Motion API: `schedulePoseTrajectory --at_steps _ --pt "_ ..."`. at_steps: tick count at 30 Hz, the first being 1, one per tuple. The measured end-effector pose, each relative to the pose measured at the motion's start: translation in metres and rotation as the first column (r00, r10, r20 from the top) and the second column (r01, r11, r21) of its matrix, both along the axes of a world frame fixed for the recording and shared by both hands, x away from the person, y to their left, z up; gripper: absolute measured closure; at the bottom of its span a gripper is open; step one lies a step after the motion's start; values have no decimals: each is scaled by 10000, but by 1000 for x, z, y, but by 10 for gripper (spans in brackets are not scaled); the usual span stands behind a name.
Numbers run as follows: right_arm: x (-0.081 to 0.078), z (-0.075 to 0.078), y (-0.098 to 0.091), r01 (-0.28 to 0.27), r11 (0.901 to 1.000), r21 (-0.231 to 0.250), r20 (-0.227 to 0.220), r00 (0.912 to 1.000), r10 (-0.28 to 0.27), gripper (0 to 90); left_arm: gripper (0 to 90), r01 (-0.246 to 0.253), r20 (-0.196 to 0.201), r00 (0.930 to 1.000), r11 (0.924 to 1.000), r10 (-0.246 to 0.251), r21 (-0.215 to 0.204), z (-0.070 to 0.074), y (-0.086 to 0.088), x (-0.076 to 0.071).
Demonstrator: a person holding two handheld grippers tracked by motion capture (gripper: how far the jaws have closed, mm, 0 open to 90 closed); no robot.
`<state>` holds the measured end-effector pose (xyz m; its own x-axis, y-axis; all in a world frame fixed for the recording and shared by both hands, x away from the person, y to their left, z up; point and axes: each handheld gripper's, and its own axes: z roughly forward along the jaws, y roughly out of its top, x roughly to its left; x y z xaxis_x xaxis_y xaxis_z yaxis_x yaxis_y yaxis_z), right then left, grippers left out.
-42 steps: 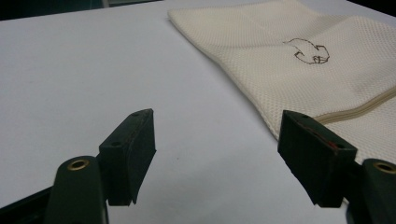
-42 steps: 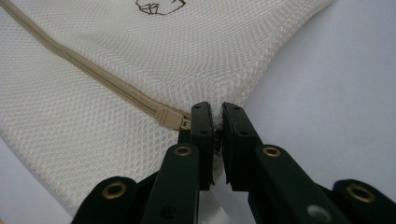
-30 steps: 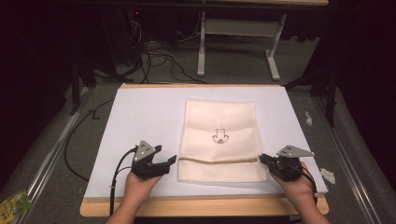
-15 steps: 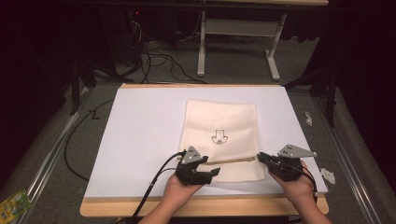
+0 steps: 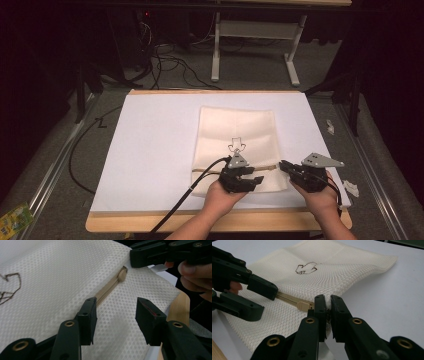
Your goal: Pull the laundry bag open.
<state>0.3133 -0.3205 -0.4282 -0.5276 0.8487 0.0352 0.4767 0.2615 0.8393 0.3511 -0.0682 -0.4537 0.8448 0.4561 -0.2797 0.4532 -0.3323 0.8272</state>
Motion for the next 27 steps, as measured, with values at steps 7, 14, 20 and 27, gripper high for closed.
schedulePoseTrajectory --at_steps 7,14,20,27 --pt "2 0 -2 -2 10000 43 108 9999 1 853 557 -6 -19 10000 9997 7 253 -2 -26 5" --pt "4 1 -3 -3 9998 219 217 9998 -2 853 642 -336 118 9994 9994 336 -28 -5 -43 9" --pt "5 1 -4 38 9994 352 274 9996 -48 853 733 -723 259 9970 9964 735 -434 -4 -50 10" --pt "5 2 -4 60 9987 516 324 9994 -76 852 817 -866 442 9950 9946 892 -572 -1 -53 8"
